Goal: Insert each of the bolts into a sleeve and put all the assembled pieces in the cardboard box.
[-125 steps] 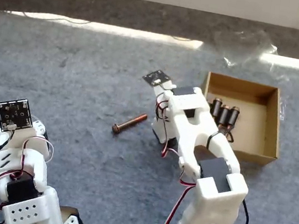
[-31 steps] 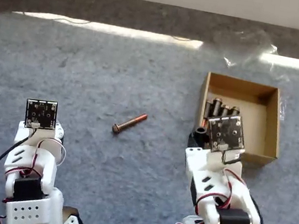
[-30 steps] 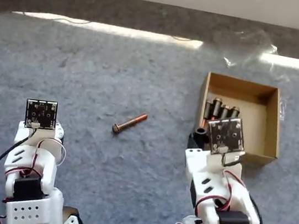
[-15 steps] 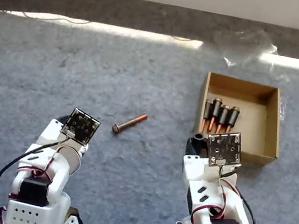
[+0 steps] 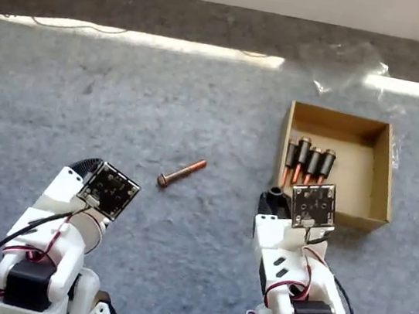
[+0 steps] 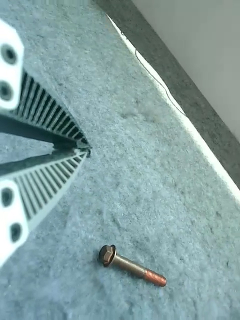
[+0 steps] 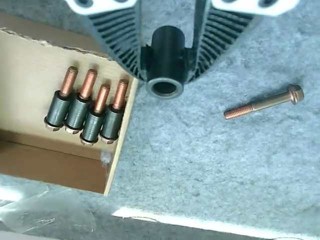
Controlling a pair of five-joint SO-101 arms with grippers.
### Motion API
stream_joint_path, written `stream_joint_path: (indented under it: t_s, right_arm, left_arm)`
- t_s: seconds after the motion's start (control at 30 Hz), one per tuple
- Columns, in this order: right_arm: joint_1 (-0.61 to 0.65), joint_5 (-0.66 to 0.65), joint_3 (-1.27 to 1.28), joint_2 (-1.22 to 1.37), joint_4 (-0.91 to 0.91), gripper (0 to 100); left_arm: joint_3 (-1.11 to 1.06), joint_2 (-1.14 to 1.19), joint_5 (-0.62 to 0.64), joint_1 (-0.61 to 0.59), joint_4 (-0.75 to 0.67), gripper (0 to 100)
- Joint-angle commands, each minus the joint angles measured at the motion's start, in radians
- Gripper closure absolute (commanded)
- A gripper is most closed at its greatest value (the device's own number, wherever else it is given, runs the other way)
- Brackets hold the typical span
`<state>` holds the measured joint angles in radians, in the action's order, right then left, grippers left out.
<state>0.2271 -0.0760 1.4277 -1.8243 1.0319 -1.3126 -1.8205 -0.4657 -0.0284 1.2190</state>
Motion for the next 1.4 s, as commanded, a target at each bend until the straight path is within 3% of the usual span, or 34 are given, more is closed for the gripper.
stream_joint_path:
  t_s: [0.0,0.2,0.43,0.67,0.83,1.37]
  right_arm:
    - [-0.016,0.018,-0.008,-0.012,-0.038,99.5]
    - [-0.016,0.02,0.002,-0.012,-0.036,99.5]
    - [-0.016,0.018,0.053,-0.012,-0.081,99.5]
    - [-0.016,0.014,0.056,-0.012,-0.081,99.5]
    - [-0.016,0.014,0.056,-0.012,-0.081,99.5]
    - [-0.015,0.014,0.058,-0.012,-0.074,99.5]
  left_arm:
    - [0.073,0.008,-0.008,0.077,0.052,100]
    - [0.114,0.068,-0.008,0.093,0.057,100]
    - [0.303,0.447,-0.008,0.108,0.052,100]
    - [0.406,0.786,-0.02,0.294,0.051,100]
    - [0.489,1.006,-0.132,0.38,0.051,100]
    - [0.981,1.791,-0.132,0.386,0.091,100]
